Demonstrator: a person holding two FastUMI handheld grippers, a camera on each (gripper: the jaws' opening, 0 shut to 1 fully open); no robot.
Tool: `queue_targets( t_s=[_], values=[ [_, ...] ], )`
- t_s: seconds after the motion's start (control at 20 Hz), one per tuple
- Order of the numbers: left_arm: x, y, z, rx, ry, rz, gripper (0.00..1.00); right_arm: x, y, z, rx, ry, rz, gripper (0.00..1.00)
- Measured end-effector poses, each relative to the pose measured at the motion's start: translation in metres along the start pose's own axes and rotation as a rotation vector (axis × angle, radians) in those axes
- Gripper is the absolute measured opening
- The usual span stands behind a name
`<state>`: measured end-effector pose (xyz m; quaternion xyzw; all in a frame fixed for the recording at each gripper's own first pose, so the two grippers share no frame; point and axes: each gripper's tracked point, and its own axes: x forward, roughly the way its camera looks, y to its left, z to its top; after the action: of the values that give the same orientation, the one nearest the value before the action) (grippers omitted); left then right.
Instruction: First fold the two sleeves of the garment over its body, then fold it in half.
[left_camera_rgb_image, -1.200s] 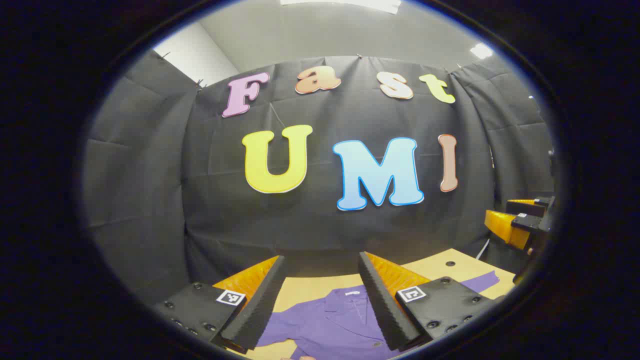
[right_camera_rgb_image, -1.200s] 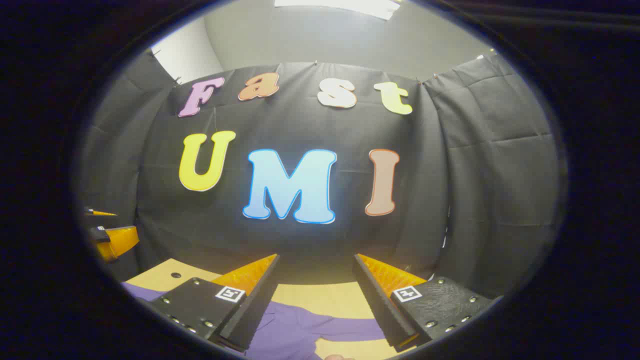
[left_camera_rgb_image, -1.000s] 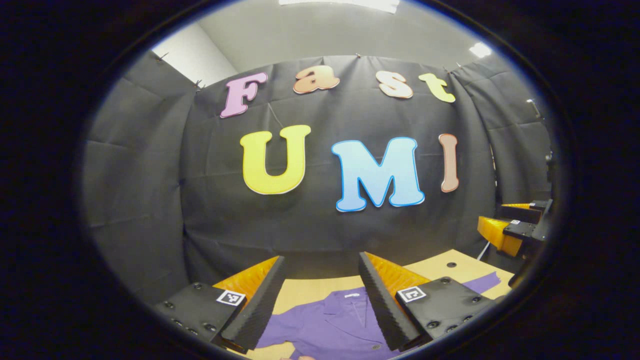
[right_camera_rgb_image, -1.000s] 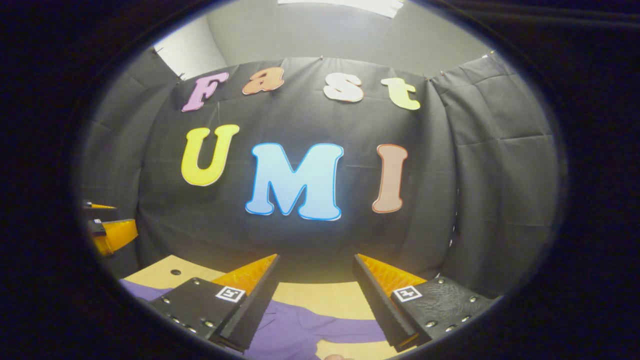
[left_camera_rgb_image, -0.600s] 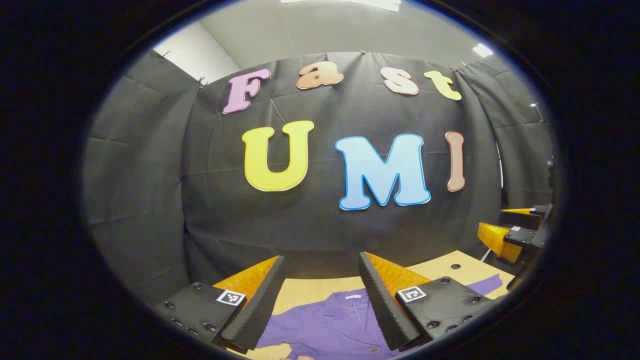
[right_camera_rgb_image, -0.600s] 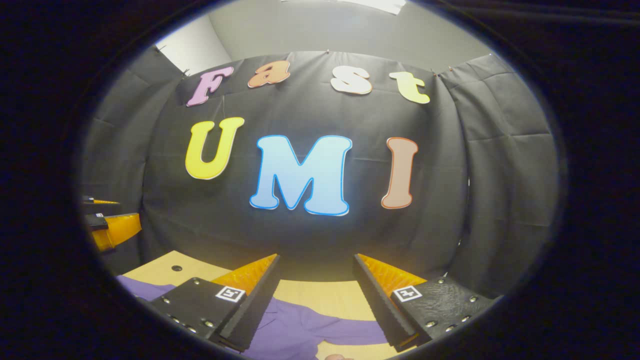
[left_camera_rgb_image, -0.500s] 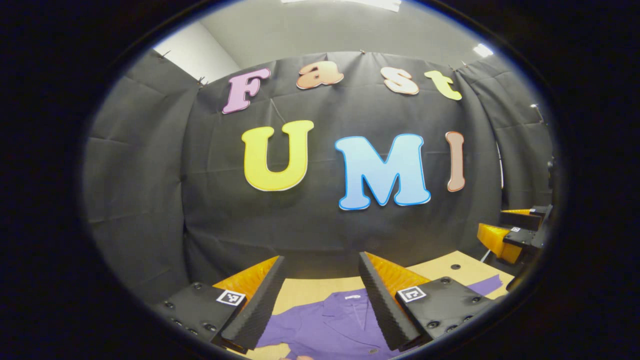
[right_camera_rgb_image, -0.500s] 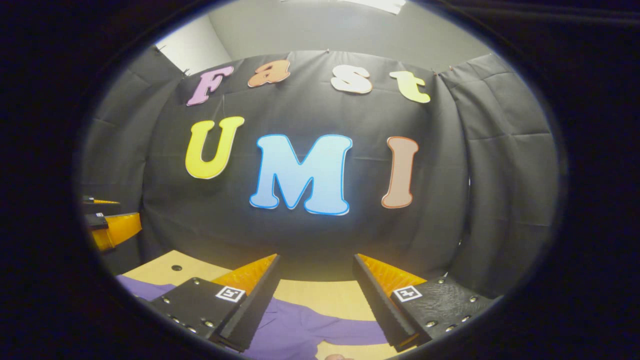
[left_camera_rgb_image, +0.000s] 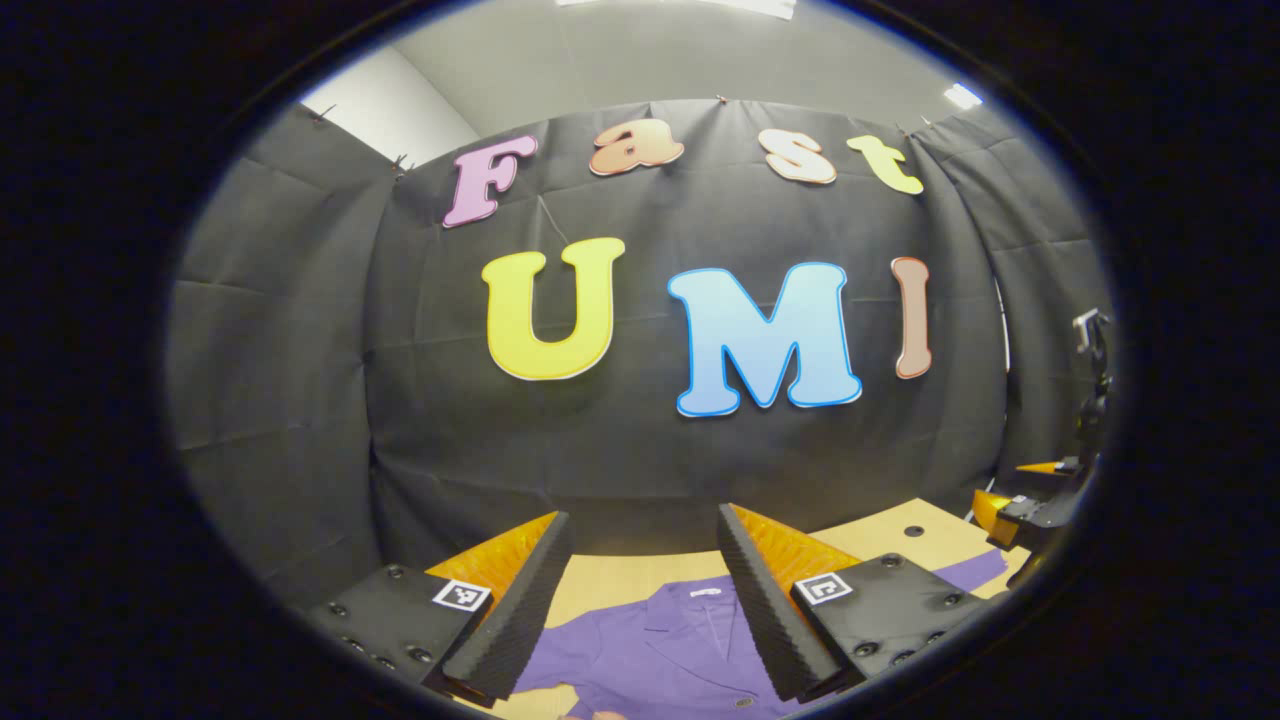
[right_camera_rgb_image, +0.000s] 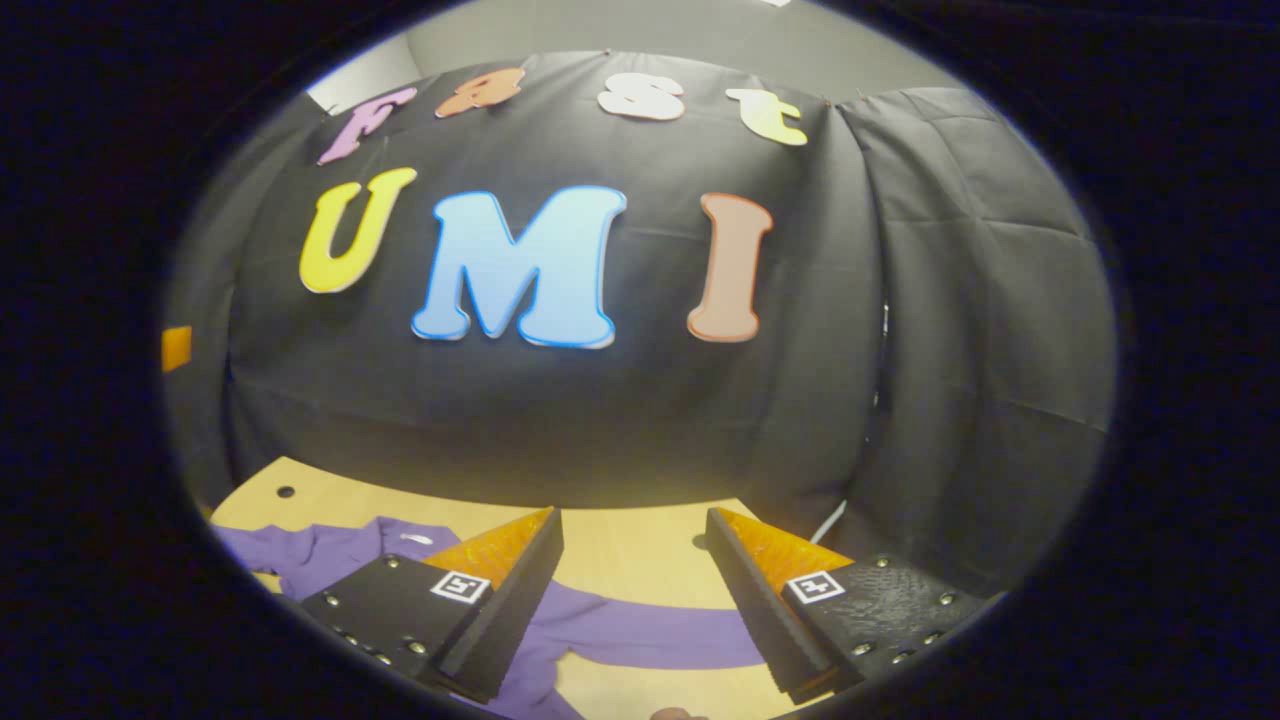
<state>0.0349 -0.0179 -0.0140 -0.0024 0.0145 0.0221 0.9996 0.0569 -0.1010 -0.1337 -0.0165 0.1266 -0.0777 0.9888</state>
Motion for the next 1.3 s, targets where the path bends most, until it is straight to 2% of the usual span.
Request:
queue_targets(
  t_s=[0.3, 0.65, 0.95, 1.3],
  values=[
    [-0.002, 0.007, -0.006, 0.014, 0.021, 0.034, 0.96, 0.028, -0.067, -0.070, 0.044, 0.137, -0.127, 0.92],
    [-0.003, 0.009, -0.017, 0.032, 0.060, 0.068, 0.96, 0.049, -0.120, -0.131, 0.066, 0.249, -0.204, 0.93],
    [-0.001, 0.001, -0.024, 0.046, 0.094, 0.087, 0.96, 0.069, -0.145, -0.177, 0.070, 0.340, -0.229, 0.92],
    [0.002, -0.015, -0.032, 0.055, 0.124, 0.093, 0.96, 0.088, -0.154, -0.230, 0.095, 0.460, -0.231, 0.93]
  ],
)
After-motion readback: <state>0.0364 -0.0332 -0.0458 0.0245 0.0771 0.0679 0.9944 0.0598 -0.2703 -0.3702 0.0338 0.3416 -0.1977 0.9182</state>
